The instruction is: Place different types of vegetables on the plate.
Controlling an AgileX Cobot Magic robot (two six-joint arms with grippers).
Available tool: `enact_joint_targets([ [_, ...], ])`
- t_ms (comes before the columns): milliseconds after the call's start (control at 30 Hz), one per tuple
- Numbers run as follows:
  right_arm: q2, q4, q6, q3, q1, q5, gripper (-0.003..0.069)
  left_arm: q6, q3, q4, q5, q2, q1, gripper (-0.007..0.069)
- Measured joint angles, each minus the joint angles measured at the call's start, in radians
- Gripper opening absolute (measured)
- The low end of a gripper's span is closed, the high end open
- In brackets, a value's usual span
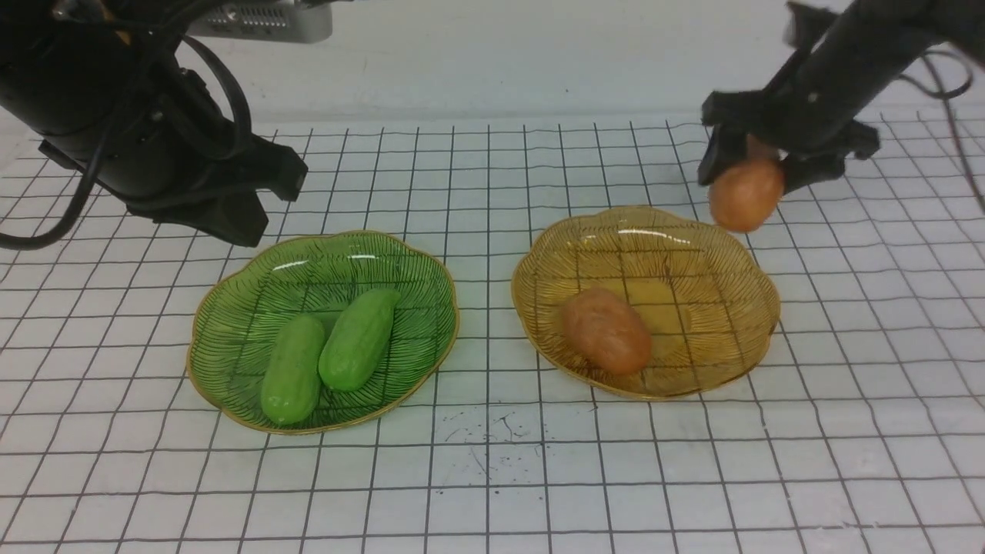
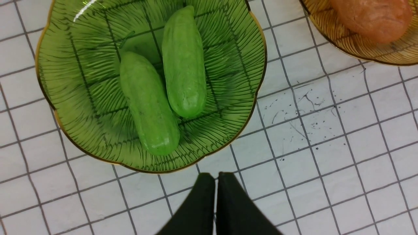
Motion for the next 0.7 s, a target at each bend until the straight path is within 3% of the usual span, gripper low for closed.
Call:
enact_joint_targets([
  [167, 0.010, -0.040, 0.037, 0.041, 0.044, 0.000, 0.0542, 0.000, 0.012, 0.000, 0.001, -0.070, 0.000, -0.0008],
  [467, -0.005, -0.033, 0.049, 0.044, 0.056, 0.000, 0.0673, 0.000, 0.128, 0.002, 0.004, -0.246, 0.000, -0.0008],
  [600, -0.038, -0.032, 0.037, 0.047, 0.056, 0.000, 0.0672, 0.000, 0.162, 0.003, 0.005, -0.299, 0.000, -0.0008],
  [700, -0.147, -0.037, 0.010, 0.093, 0.056, 0.000, 0.0629, 0.000, 0.186, 0.004, 0.007, -0.362, 0.000, -0.0008],
])
